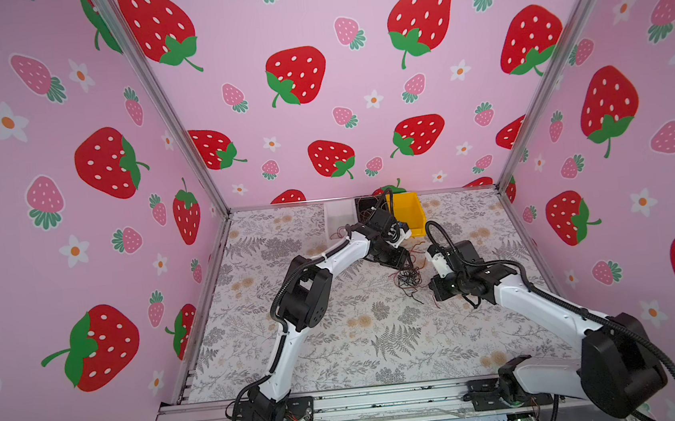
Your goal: Untangle the cables
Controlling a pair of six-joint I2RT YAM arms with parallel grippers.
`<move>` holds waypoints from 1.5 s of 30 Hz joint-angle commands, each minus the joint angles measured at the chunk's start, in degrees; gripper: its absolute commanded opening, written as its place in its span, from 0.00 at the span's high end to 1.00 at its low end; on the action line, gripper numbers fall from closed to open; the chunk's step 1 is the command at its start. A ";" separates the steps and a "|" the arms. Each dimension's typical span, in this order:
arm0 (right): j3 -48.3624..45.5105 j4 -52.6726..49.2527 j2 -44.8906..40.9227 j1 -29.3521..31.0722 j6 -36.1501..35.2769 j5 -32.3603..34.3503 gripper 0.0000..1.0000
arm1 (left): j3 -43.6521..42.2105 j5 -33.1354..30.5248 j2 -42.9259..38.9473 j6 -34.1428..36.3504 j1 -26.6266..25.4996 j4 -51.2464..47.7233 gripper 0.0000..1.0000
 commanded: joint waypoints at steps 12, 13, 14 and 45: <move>-1.03 1.21 0.72 0.02 0.55 -0.05 1.00 | 14.61 -6.17 8.51 2.48 -2.23 -13.31 0.55; -1.03 1.30 0.86 0.03 0.56 -0.14 1.00 | 14.61 -6.18 8.56 2.48 -2.25 -13.23 0.58; -1.08 1.40 1.03 0.03 0.56 -0.13 1.00 | 14.70 -6.34 8.52 2.48 -2.21 -13.23 0.65; 9.41 0.54 8.10 -8.05 -15.97 5.05 0.62 | -26.88 5.75 -33.40 -7.00 15.37 8.15 1.00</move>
